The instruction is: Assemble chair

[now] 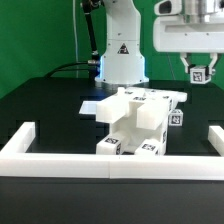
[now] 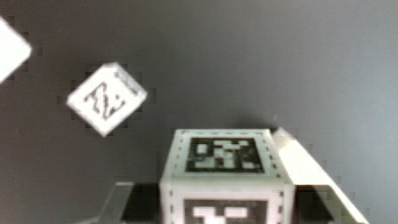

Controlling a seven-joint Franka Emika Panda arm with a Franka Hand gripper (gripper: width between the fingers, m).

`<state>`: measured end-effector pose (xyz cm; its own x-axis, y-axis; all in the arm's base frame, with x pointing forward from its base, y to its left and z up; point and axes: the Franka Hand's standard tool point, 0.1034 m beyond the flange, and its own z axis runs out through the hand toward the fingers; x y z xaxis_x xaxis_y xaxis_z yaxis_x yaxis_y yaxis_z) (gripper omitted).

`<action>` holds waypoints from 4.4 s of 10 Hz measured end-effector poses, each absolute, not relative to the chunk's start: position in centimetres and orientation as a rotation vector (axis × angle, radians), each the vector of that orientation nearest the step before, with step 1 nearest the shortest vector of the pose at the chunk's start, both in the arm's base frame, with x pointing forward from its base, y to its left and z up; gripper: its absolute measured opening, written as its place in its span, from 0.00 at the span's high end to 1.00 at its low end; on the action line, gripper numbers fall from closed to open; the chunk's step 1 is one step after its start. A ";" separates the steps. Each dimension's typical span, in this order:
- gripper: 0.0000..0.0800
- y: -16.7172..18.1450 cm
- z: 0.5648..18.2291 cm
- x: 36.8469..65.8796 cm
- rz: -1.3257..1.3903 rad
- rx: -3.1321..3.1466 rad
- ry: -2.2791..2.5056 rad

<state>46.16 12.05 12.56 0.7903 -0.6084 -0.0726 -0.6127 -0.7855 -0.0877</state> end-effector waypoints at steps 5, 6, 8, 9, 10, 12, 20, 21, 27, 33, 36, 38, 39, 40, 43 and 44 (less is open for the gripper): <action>0.64 9.1 13.9 49.0 0.033 -2.905 0.844; 0.64 9.1 13.9 49.0 0.033 -2.905 0.845; 0.64 7.7 13.2 49.6 0.010 -2.988 0.647; 0.64 6.5 13.1 50.5 -0.009 -3.017 0.565; 0.64 5.7 13.3 51.7 -0.035 -3.036 0.511; 0.64 4.9 14.3 53.4 -0.048 -3.048 0.457; 0.64 2.4 14.7 57.2 -0.096 -3.135 0.210; 0.64 2.4 14.9 57.7 -0.103 -3.136 0.210; 0.64 2.4 14.3 58.5 -0.111 -3.152 0.204; 0.64 2.7 13.3 58.1 -0.096 -3.160 0.211; 0.64 2.8 13.3 58.0 -0.094 -3.160 0.209; 0.64 2.8 13.1 57.9 -0.089 -3.161 0.209; 0.64 2.8 13.1 57.9 -0.088 -3.161 0.210; 0.64 2.7 13.1 57.9 -0.088 -3.161 0.210; 0.64 2.7 13.1 57.9 -0.087 -3.161 0.210; 0.64 2.7 12.9 57.7 -0.084 -3.162 0.211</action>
Offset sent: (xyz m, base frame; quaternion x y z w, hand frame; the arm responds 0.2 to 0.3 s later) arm 0.0000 0.0000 0.0000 0.0000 0.0000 0.0000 1.0000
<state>57.72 2.66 12.93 0.9898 -0.1319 0.0547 -0.1334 -0.9908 0.0248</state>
